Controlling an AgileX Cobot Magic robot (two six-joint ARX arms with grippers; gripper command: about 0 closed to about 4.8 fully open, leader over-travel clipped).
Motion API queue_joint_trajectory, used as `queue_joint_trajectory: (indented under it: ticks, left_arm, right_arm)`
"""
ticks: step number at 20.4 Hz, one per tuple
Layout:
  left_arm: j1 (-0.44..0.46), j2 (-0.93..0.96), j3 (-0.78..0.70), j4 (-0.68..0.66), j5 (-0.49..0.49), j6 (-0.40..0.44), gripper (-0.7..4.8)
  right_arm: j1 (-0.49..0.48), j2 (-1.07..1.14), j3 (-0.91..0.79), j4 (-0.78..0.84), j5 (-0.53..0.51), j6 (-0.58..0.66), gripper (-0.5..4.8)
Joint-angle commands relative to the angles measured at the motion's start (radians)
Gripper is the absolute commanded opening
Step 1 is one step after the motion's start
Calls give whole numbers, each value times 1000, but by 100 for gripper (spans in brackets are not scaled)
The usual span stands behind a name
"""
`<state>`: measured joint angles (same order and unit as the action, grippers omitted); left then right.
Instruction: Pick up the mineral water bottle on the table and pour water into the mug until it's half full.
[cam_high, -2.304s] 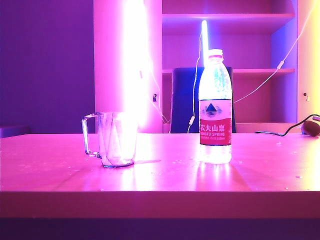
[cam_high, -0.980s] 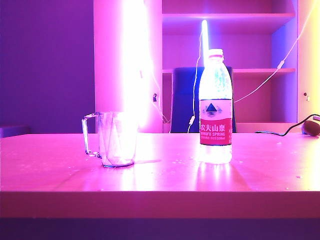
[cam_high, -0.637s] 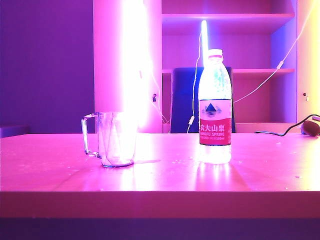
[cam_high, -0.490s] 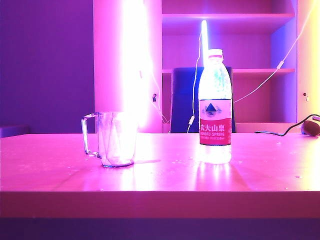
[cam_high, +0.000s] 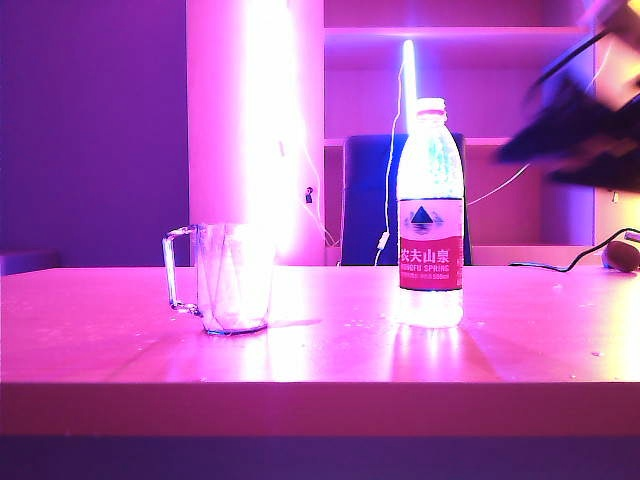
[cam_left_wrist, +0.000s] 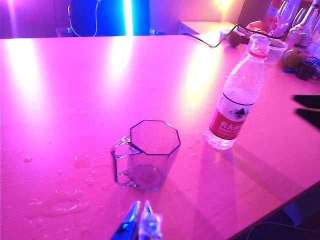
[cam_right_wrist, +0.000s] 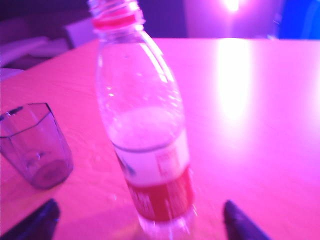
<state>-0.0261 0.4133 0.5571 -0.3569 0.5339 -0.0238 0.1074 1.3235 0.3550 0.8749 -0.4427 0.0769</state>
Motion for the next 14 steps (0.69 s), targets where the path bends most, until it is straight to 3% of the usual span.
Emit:
queue_joint_trajectory:
  ticks: [1, 4, 10, 14]
  left_arm:
    - [1, 0, 4, -1, 1, -3, -5]
    - [0, 0, 4, -2, 2, -3, -5]
    - [0, -1, 4, -6, 2, -3, -5]
    - [0, -1, 4, -7, 2, -3, -5]
  right_arm:
    - [50, 219, 14, 362, 13, 1, 479]
    - [85, 405, 76, 475, 44, -7, 479]
    - [108, 578, 249, 437, 41, -6, 479]
    - [135, 634, 348, 328, 44, -6, 479]
